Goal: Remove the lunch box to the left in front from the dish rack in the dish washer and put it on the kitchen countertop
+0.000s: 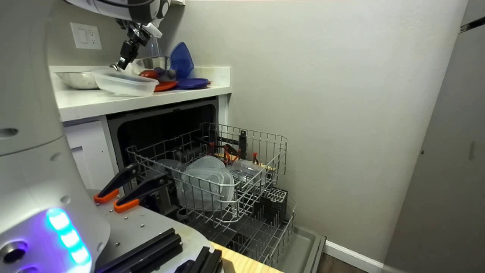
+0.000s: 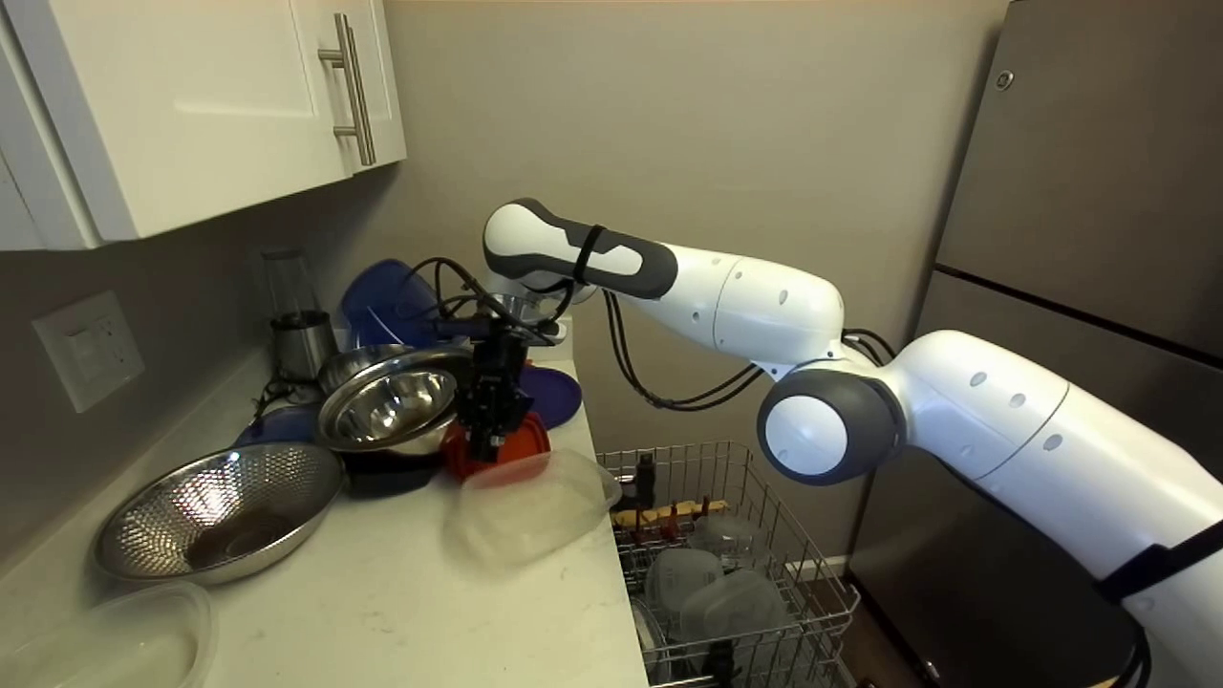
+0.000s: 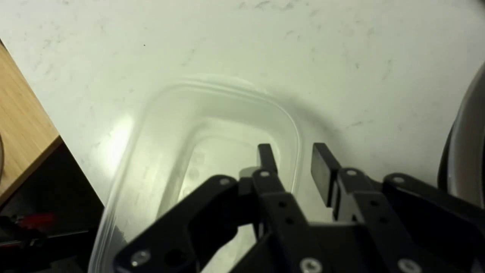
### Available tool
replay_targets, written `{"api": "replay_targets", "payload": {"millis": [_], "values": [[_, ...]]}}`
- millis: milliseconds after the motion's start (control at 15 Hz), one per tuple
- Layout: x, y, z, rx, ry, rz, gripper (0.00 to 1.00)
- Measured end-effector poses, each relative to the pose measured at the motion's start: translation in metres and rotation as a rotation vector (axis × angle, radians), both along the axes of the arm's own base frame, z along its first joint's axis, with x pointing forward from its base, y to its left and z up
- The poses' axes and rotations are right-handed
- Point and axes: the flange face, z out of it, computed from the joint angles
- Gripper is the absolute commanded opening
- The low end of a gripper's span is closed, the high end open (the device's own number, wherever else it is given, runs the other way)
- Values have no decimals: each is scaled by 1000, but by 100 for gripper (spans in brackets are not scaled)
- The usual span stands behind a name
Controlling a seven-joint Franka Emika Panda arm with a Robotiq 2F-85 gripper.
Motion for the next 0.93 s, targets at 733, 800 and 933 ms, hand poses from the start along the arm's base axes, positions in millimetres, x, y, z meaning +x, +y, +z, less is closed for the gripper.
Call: {"api": "replay_targets", "payload": {"millis": [733, 800, 933], "values": [[-4, 2, 0, 4, -17, 52, 100], [-4, 0, 3, -5, -22, 54, 100], [-4, -2, 12, -15, -34, 58, 100]]}}
